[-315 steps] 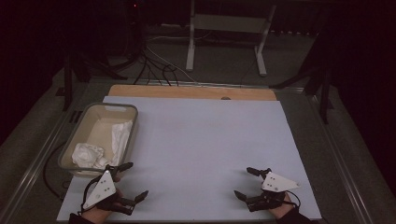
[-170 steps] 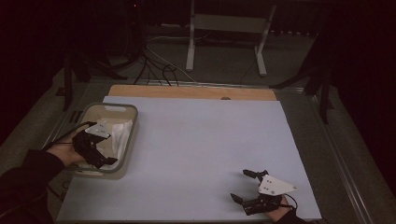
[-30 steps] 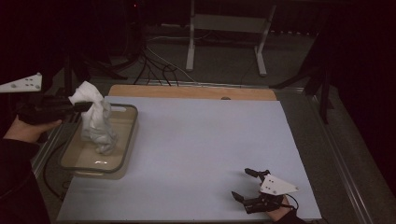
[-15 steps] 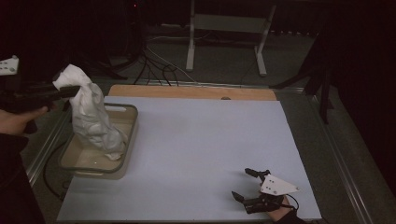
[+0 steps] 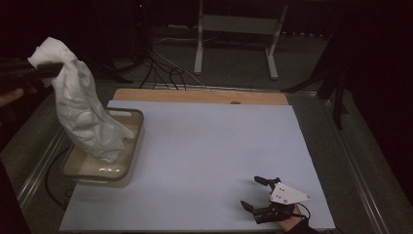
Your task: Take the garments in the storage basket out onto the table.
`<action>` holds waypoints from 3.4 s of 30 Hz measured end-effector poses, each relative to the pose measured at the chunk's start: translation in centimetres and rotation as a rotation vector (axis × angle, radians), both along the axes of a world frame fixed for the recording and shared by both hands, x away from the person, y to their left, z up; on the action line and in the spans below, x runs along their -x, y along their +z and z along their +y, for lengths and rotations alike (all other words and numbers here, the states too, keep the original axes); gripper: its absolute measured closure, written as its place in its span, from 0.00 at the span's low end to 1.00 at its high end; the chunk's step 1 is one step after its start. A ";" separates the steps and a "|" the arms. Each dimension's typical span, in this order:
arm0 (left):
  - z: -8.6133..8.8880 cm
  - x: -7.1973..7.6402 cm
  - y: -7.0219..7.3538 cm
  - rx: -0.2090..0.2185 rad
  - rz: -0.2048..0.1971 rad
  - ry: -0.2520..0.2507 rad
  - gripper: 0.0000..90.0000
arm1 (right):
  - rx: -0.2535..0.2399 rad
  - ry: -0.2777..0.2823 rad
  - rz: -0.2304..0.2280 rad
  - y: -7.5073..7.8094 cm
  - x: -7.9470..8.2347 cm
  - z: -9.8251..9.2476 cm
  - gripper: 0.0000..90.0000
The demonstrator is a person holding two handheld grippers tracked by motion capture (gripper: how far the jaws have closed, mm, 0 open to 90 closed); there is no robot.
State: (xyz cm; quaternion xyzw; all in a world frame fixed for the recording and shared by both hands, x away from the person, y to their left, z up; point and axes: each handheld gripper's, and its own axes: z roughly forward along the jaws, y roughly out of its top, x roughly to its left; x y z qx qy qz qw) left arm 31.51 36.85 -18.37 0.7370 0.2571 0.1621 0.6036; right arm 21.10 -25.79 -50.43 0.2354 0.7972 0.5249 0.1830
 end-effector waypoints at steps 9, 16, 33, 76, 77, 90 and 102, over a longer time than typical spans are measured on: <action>-0.6 0.7 3.7 0.052 -0.042 0.005 0.90 | 0.007 0.008 0.001 0.0 0.1 0.2 0.11; -3.5 0.8 5.8 0.060 -0.065 -0.030 0.90 | 0.007 0.005 -0.004 0.0 0.1 0.2 0.11; -11.4 -2.2 5.6 0.055 -0.048 -0.146 0.89 | -0.011 -0.003 -0.015 0.2 0.2 -0.1 0.11; -26.1 -5.1 -2.1 0.079 -0.078 -0.192 0.89 | -0.033 -0.043 -0.039 0.5 0.2 -0.8 0.11; -26.5 -5.3 -2.6 0.077 -0.075 -0.191 0.89 | -0.032 -0.043 -0.042 0.5 0.2 -0.8 0.11; -28.2 -5.9 -5.9 0.054 -0.071 -0.179 0.89 | -0.034 -0.045 -0.044 0.4 0.2 -0.8 0.11; -29.3 -6.6 -10.0 0.044 -0.029 -0.180 0.89 | -0.042 -0.060 -0.046 0.5 0.2 -0.9 0.11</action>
